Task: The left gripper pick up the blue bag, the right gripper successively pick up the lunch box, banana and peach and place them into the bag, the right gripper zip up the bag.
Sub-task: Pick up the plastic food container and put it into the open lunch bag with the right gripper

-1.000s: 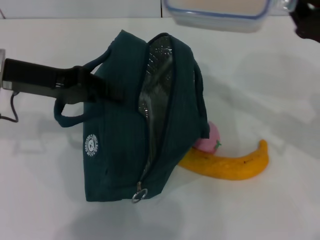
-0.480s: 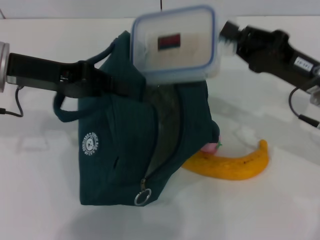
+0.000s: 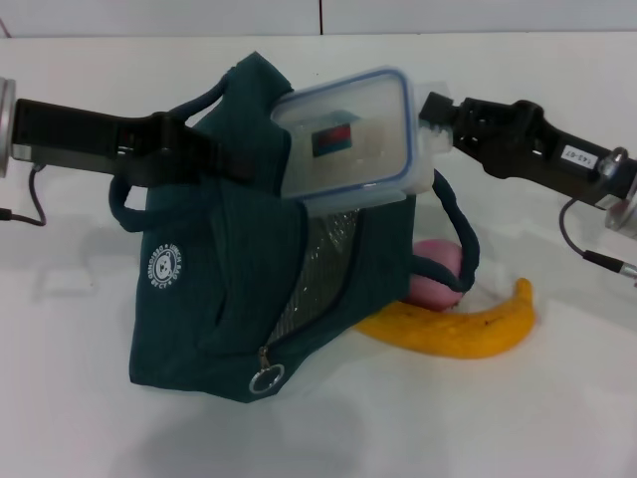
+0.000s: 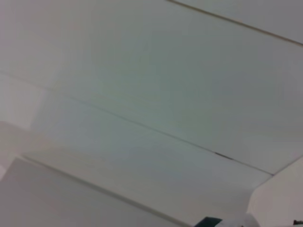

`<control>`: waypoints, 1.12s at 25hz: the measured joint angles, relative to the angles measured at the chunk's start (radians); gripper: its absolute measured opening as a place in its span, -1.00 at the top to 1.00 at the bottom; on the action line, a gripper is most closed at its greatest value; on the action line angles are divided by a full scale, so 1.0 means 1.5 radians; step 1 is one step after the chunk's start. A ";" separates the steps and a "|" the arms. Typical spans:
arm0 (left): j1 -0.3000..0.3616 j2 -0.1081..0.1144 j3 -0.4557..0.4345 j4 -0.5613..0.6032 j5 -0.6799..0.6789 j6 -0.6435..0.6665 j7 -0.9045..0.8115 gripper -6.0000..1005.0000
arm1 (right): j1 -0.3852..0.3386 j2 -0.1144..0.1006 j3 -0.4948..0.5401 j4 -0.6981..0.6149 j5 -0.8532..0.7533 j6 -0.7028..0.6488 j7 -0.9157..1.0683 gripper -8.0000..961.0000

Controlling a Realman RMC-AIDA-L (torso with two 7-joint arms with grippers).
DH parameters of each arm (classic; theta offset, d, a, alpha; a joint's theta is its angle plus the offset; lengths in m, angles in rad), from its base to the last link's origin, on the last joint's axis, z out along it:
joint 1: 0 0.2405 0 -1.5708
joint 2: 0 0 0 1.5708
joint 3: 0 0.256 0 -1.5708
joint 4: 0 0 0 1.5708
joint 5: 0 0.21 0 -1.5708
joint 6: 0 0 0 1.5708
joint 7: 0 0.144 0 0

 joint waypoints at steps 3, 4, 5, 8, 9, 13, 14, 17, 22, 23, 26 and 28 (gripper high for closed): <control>-0.002 -0.001 0.006 0.000 -0.009 0.002 0.000 0.91 | 0.013 0.002 -0.014 -0.014 -0.004 0.007 0.000 0.78; -0.002 -0.002 0.007 0.000 -0.012 0.002 0.000 0.91 | 0.016 0.003 -0.016 -0.018 -0.005 0.009 0.000 0.77; -0.003 -0.002 0.008 0.000 -0.015 0.003 0.001 0.91 | 0.023 0.004 -0.017 -0.021 -0.006 0.013 0.000 0.76; -0.005 -0.003 0.008 0.000 -0.016 0.003 0.004 0.91 | 0.046 0.005 -0.025 -0.023 -0.006 0.022 0.000 0.73; -0.005 -0.003 0.008 0.000 -0.017 0.003 0.005 0.91 | 0.056 0.005 -0.029 -0.024 -0.006 0.024 0.000 0.72; 0.000 -0.004 0.008 0.000 -0.017 0.002 0.009 0.91 | 0.083 0.005 -0.038 -0.030 -0.005 0.025 -0.005 0.68; 0.000 -0.004 0.008 0.000 -0.017 0.002 0.009 0.91 | 0.085 0.005 -0.040 -0.031 -0.004 0.025 -0.006 0.67; 0.002 -0.005 0.008 -0.004 -0.017 0.001 0.014 0.91 | 0.083 0.005 -0.041 -0.034 0.000 0.025 -0.013 0.52; 0.007 -0.001 0.002 -0.019 -0.017 -0.001 0.024 0.91 | 0.059 0.002 -0.037 -0.049 0.022 0.025 -0.021 0.13; 0.009 -0.001 0.002 -0.021 -0.017 -0.001 0.026 0.91 | 0.052 0.000 -0.036 -0.059 0.026 0.025 -0.022 0.03; 0.010 0.001 0.002 -0.025 -0.017 -0.002 0.031 0.91 | 0.007 -0.005 -0.036 -0.127 0.027 0.022 -0.027 -0.27; 0.011 0.001 0.001 -0.025 -0.016 -0.003 0.034 0.91 | -0.029 -0.010 -0.037 -0.181 0.023 0.019 -0.047 -0.38</control>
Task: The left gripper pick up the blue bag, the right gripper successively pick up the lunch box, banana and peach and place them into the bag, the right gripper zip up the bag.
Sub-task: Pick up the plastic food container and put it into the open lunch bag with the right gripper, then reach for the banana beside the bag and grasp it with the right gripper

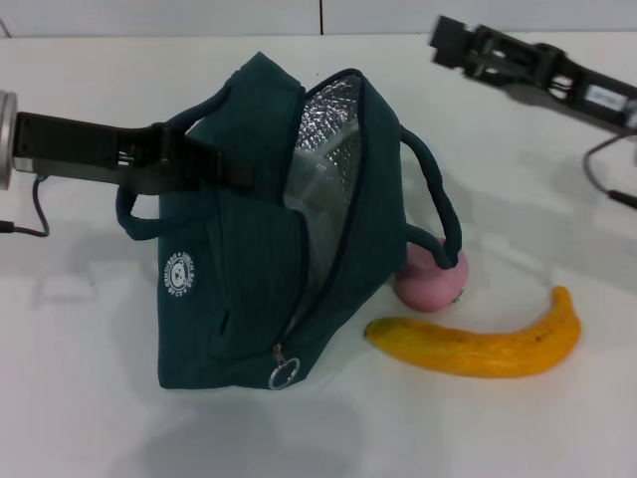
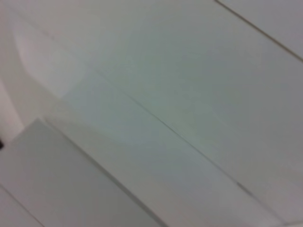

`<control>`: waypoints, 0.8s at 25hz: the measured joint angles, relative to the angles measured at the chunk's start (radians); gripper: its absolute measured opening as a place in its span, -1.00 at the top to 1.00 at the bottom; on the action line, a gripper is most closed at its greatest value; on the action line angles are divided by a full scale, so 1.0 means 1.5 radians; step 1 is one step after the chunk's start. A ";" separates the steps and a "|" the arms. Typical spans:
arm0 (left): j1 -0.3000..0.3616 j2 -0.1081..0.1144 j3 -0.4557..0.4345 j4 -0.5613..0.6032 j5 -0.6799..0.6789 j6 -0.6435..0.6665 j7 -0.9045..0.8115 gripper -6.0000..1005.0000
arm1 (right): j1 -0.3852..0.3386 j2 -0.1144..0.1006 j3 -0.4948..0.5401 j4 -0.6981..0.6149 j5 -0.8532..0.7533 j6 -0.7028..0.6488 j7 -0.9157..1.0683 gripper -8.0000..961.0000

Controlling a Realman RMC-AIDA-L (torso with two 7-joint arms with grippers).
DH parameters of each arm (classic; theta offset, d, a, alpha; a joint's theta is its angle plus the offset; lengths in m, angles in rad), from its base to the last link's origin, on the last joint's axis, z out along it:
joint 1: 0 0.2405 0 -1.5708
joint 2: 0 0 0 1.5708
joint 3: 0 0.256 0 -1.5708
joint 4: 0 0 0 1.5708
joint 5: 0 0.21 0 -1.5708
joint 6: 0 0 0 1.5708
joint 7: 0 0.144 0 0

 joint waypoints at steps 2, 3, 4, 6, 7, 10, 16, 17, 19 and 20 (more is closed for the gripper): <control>0.001 0.000 -0.001 0.000 0.001 -0.004 0.001 0.91 | -0.019 -0.012 -0.003 -0.028 -0.008 -0.008 -0.028 -0.49; 0.003 0.001 -0.001 0.000 0.001 -0.006 0.001 0.91 | -0.024 -0.020 -0.004 -0.039 -0.017 -0.018 -0.047 -0.54; 0.004 0.001 -0.001 0.000 0.001 -0.008 0.002 0.91 | -0.025 -0.028 -0.006 -0.046 -0.034 -0.029 -0.059 -0.59; 0.008 0.001 -0.001 0.000 0.001 -0.010 0.002 0.91 | -0.023 -0.045 -0.006 -0.067 -0.086 -0.054 -0.075 -0.69; 0.009 0.002 -0.001 0.000 0.000 -0.011 0.002 0.91 | -0.020 -0.053 -0.006 -0.081 -0.115 -0.062 -0.075 -0.73; 0.011 0.002 -0.002 0.000 -0.001 -0.015 0.002 0.91 | -0.015 -0.074 -0.006 -0.138 -0.210 -0.081 -0.059 -0.82; 0.018 0.001 -0.002 0.000 -0.001 -0.016 0.002 0.91 | -0.003 -0.098 -0.002 -0.308 -0.384 -0.134 0.017 -0.81; 0.018 0.000 -0.001 0.000 -0.001 -0.017 0.002 0.91 | 0.000 -0.099 -0.002 -0.337 -0.415 -0.145 0.032 -0.81; 0.019 0.000 -0.001 0.000 -0.001 -0.017 0.002 0.91 | 0.008 -0.096 -0.001 -0.409 -0.486 -0.174 0.067 -0.81; 0.019 0.000 -0.001 0.000 -0.001 -0.017 0.002 0.91 | 0.017 -0.091 -0.002 -0.449 -0.523 -0.190 0.089 -0.81</control>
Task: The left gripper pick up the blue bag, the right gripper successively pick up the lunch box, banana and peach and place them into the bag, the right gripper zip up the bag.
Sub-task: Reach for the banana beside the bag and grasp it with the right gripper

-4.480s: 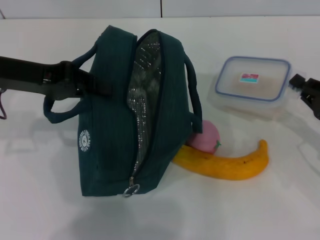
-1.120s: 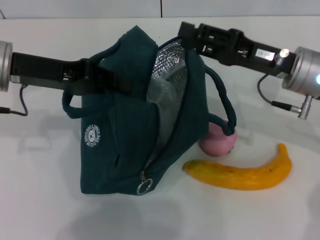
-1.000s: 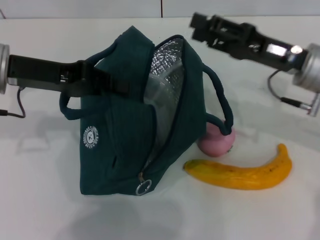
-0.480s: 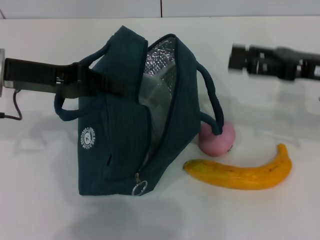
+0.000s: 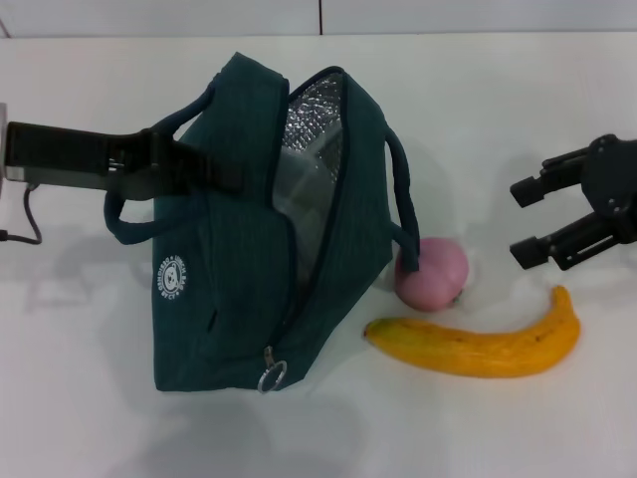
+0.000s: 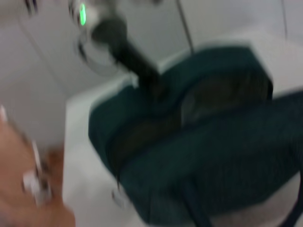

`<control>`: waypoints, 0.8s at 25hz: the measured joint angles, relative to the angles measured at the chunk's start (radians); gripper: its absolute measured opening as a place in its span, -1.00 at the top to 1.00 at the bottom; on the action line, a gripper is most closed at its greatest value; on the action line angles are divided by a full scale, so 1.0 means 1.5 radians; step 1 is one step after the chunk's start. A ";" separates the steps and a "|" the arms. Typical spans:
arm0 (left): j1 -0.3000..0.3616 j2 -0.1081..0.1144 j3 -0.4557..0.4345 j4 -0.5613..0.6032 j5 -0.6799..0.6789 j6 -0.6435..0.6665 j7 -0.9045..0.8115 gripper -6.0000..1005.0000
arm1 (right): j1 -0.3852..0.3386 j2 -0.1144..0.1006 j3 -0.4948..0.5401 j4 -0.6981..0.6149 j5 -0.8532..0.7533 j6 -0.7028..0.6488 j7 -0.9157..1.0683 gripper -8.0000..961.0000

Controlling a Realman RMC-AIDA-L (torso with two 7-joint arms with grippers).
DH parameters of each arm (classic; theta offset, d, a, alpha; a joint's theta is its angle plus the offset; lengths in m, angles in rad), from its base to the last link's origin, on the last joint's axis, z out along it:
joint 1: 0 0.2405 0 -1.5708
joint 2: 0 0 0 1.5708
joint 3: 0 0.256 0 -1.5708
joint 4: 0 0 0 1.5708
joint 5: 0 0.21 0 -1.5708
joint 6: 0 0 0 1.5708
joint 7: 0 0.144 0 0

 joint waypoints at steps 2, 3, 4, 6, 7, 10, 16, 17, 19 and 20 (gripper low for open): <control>0.000 0.000 0.000 0.000 0.000 0.000 0.000 0.91 | 0.015 0.015 -0.002 -0.069 -0.064 -0.027 0.033 -0.81; 0.000 0.000 0.000 0.000 0.000 0.000 0.000 0.91 | 0.026 0.026 -0.004 -0.104 -0.101 -0.042 0.052 -0.81; 0.000 0.000 0.000 0.000 0.000 0.000 0.000 0.91 | 0.036 0.036 -0.005 -0.132 -0.136 -0.054 0.068 -0.81; -0.002 0.000 0.000 0.000 0.000 0.001 -0.001 0.91 | 0.059 0.064 -0.013 -0.185 -0.219 -0.078 0.097 -0.81; -0.003 0.000 0.000 0.000 0.000 0.001 -0.002 0.91 | 0.069 0.076 -0.020 -0.203 -0.250 -0.087 0.107 -0.81; -0.007 0.000 0.001 0.000 0.000 0.002 -0.005 0.91 | 0.095 0.099 -0.094 -0.233 -0.311 -0.097 0.147 -0.80; -0.013 0.000 0.001 -0.007 0.000 0.002 -0.002 0.91 | 0.118 0.099 -0.247 -0.217 -0.326 -0.057 0.210 -0.79; -0.014 0.000 0.001 -0.011 0.001 0.002 -0.002 0.91 | 0.119 0.100 -0.261 -0.215 -0.329 -0.051 0.214 -0.79; -0.016 0.001 0.001 -0.015 0.001 0.001 -0.001 0.91 | 0.120 0.101 -0.291 -0.208 -0.335 -0.032 0.224 -0.79; -0.016 0.001 0.001 -0.015 0.000 0.001 -0.001 0.91 | 0.121 0.101 -0.299 -0.204 -0.337 -0.025 0.227 -0.79</control>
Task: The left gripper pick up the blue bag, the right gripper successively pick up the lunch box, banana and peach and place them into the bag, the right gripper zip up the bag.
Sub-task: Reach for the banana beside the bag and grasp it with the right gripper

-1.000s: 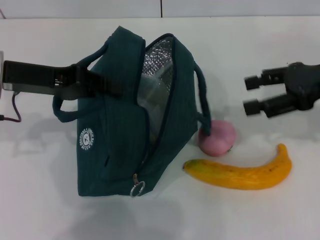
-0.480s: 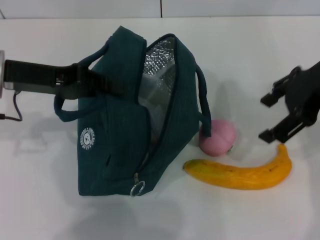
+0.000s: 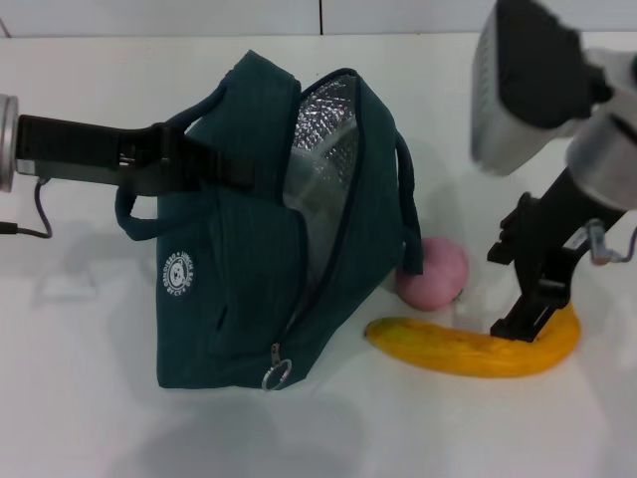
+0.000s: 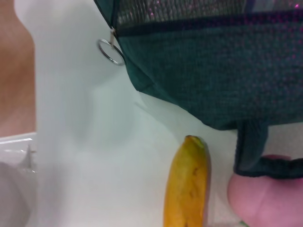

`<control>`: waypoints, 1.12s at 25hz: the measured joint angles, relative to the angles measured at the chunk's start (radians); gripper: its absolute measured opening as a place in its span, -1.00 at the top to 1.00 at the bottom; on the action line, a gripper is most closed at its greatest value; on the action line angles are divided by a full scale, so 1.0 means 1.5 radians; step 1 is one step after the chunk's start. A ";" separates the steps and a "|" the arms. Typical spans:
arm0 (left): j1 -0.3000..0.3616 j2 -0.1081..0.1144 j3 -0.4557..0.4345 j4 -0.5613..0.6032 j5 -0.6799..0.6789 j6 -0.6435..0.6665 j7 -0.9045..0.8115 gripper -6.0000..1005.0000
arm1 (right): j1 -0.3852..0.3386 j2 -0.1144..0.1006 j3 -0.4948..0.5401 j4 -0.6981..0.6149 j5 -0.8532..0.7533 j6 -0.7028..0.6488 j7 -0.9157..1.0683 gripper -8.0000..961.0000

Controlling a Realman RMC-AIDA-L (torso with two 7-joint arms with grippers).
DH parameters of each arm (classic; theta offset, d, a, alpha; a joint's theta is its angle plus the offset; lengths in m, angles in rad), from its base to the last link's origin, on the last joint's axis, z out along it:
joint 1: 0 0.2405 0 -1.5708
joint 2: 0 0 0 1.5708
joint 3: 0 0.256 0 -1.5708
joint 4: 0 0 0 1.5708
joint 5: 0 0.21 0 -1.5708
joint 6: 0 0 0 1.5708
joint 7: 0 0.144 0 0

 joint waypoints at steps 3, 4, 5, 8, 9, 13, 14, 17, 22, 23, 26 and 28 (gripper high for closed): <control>0.000 -0.001 0.000 0.000 0.000 -0.001 0.004 0.91 | 0.004 0.003 -0.031 0.032 -0.003 0.030 0.005 -0.79; 0.000 -0.002 0.000 0.000 0.000 -0.001 0.005 0.91 | 0.006 0.004 -0.039 0.044 -0.003 0.037 0.005 -0.79; 0.000 -0.002 0.000 0.000 0.000 -0.001 0.006 0.91 | 0.008 0.004 -0.048 0.055 -0.002 0.045 0.006 -0.79; 0.000 -0.003 0.000 0.000 0.000 -0.001 0.007 0.91 | 0.011 0.005 -0.071 0.079 0.003 0.067 0.007 -0.79; 0.000 -0.003 0.000 0.000 0.000 -0.001 0.007 0.91 | 0.011 0.005 -0.076 0.084 0.005 0.071 0.007 -0.79; 0.000 -0.004 0.000 0.000 0.000 -0.002 0.008 0.91 | 0.018 0.005 -0.102 0.109 0.021 0.086 0.008 -0.79; 0.000 -0.004 0.000 0.000 0.000 -0.002 0.008 0.91 | 0.021 0.005 -0.107 0.117 0.026 0.090 0.008 -0.79; 0.000 -0.004 0.000 0.000 0.000 -0.002 0.006 0.91 | 0.022 0.005 -0.110 0.122 0.029 0.092 0.008 -0.79; 0.000 -0.004 0.000 0.000 -0.001 -0.002 0.005 0.91 | 0.030 0.005 -0.126 0.155 0.055 0.103 0.008 -0.79; 0.000 -0.004 0.000 0.000 -0.001 -0.002 0.005 0.91 | 0.031 0.005 -0.130 0.160 0.057 0.105 0.008 -0.79; -0.001 -0.004 0.000 0.000 -0.001 -0.002 0.006 0.91 | 0.033 0.005 -0.141 0.169 0.059 0.110 0.008 -0.78; -0.001 -0.003 0.000 0.000 -0.001 -0.002 0.007 0.91 | 0.033 0.005 -0.145 0.172 0.059 0.114 0.009 -0.77</control>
